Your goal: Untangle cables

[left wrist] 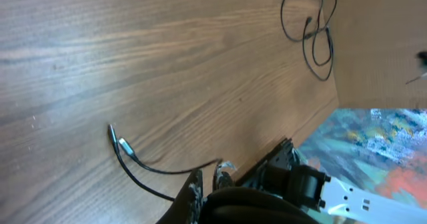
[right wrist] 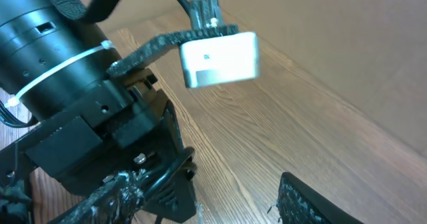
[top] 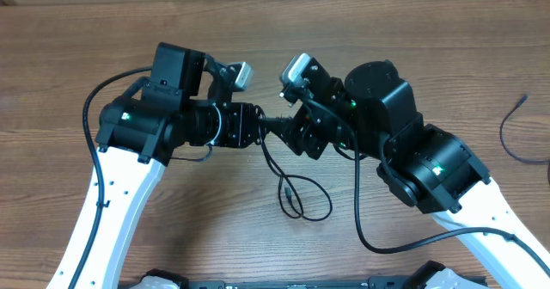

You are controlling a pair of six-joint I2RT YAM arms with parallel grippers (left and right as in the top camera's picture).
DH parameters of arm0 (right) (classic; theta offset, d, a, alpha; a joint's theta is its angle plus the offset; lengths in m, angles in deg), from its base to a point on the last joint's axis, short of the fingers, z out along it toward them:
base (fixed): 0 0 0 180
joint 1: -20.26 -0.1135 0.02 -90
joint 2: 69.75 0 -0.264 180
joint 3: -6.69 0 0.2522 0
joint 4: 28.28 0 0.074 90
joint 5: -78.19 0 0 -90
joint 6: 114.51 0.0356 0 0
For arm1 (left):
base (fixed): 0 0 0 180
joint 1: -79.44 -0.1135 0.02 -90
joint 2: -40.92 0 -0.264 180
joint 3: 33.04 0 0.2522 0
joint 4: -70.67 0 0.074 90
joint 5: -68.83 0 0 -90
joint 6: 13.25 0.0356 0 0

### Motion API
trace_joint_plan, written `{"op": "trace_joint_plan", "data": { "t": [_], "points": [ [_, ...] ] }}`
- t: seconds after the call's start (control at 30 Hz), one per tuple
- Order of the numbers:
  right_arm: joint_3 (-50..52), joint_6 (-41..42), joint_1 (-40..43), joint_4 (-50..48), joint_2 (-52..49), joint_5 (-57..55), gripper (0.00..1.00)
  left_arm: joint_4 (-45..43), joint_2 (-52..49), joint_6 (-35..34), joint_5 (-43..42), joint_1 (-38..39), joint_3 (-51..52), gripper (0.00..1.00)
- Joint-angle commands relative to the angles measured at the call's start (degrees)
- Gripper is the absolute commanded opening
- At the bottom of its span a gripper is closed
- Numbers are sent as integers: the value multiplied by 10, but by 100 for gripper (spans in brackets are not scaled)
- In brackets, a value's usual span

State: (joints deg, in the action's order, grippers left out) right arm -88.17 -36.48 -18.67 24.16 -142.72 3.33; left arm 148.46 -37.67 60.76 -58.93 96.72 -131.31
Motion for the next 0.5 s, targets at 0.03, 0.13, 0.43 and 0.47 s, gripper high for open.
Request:
{"op": "trace_joint_plan", "data": {
  "t": [0.03, 0.13, 0.43, 0.47],
  "points": [
    [-7, 17, 1, 14, 2, -10, 64, -14, 19, 14, -22, 4, -18, 6],
    [-7, 17, 1, 27, 2, -10, 64, -17, 19, 14, -22, 4, -19, 6],
    [-7, 17, 1, 30, -2, -10, 44, -44, 19, 5, -25, 4, -19, 6],
    [-7, 17, 1, 30, -3, -10, 45, -45, 19, 5, -26, 4, -19, 6]
  ]
}}
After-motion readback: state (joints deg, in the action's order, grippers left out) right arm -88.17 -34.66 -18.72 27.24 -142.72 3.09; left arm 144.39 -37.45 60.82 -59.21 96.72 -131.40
